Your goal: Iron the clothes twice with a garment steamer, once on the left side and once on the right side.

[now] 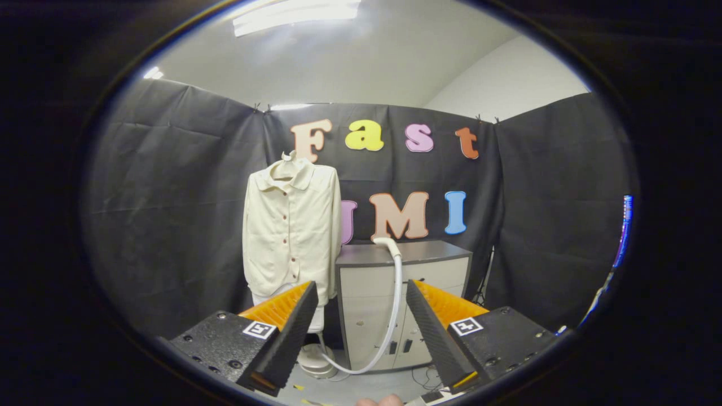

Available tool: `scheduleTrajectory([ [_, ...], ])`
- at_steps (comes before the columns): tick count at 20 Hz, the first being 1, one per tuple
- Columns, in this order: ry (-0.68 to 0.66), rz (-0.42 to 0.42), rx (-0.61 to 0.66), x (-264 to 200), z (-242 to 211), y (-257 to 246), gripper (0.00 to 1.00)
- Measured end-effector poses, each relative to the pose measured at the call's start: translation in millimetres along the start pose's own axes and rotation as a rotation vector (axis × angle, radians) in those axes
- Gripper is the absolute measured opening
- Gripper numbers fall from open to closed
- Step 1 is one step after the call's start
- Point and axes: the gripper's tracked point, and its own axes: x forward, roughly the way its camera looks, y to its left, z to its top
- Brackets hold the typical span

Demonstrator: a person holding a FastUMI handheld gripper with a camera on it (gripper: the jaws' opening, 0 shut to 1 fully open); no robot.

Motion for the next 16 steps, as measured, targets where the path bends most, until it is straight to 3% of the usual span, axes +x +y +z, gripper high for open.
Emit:
scheduleTrajectory([
  [7,0.008,0.021,0.042,34,-7,-12,0.96],
  [16,0.031,-0.039,-0.033,130,-14,-3,0.97],
])
